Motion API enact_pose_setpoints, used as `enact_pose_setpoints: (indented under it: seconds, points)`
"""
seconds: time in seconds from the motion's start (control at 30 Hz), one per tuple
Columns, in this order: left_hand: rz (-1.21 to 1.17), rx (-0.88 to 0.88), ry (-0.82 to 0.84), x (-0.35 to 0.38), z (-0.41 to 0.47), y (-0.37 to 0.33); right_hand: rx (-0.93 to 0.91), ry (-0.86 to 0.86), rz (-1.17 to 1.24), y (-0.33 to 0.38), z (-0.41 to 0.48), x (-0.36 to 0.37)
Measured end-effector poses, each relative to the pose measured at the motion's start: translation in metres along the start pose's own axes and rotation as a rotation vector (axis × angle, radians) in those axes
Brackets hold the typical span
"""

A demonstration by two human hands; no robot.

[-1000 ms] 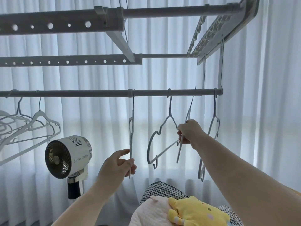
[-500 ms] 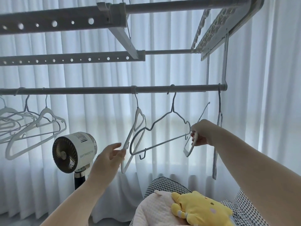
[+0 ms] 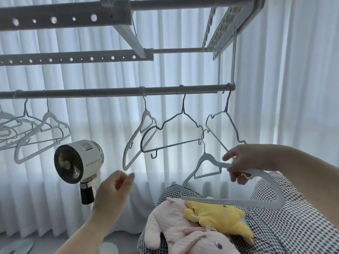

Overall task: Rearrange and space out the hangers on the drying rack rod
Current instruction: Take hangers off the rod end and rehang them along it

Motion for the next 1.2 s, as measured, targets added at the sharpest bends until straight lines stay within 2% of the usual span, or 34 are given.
enact_pose_setpoints:
  seconds: [0.13, 0.3, 0.37, 0.47, 0.57, 0.63, 0.73, 0.87, 1.0, 1.1, 1.2]
  points:
    - [0.101, 0.131, 0.401, 0.028, -0.024, -0.015, -0.046, 0.055, -0.138, -0.007, -0.031, 0.000]
    - [0.236, 0.251, 0.440, 0.027, -0.047, -0.028, -0.070, 0.146, -0.145, -0.001, -0.066, 0.014]
    - [0.340, 0.227, 0.542, 0.023, -0.053, -0.021, -0.090, 0.168, -0.161, 0.003, -0.075, 0.023]
    - [0.318, 0.146, 0.695, 0.014, -0.065, -0.009, -0.104, 0.187, -0.144, 0.002, -0.086, 0.036]
    - [0.332, 0.194, 0.754, -0.002, -0.079, -0.005, -0.081, 0.194, -0.138, -0.007, -0.095, 0.047]
    - [0.258, 0.158, 0.767, -0.015, -0.085, -0.007, -0.069, 0.174, -0.118, -0.012, -0.099, 0.052]
    - [0.154, 0.097, 0.722, -0.037, -0.092, -0.019, -0.092, 0.074, -0.095, -0.016, -0.096, 0.057]
    - [0.203, 0.148, 0.720, -0.057, -0.100, -0.044, -0.182, -0.125, -0.102, -0.014, -0.081, 0.062]
    - [0.356, 0.143, 0.690, -0.065, -0.095, -0.059, -0.311, -0.592, -0.129, -0.010, -0.070, 0.036]
    - [0.524, 0.185, 0.619, -0.060, -0.084, -0.079, -0.253, -0.839, -0.138, -0.014, -0.062, 0.006]
    - [0.656, 0.253, 0.539, -0.044, -0.065, -0.106, -0.152, -0.913, -0.185, -0.019, -0.053, -0.019]
Point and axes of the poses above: each hand's wrist, its own z-axis towards the middle knuckle, its own x-axis out of the palm, y = z × x, the point moved 4 cm from there along z, towards the middle knuckle, and after that the axes turned 12 degrees about z, right-handed, at the moved point
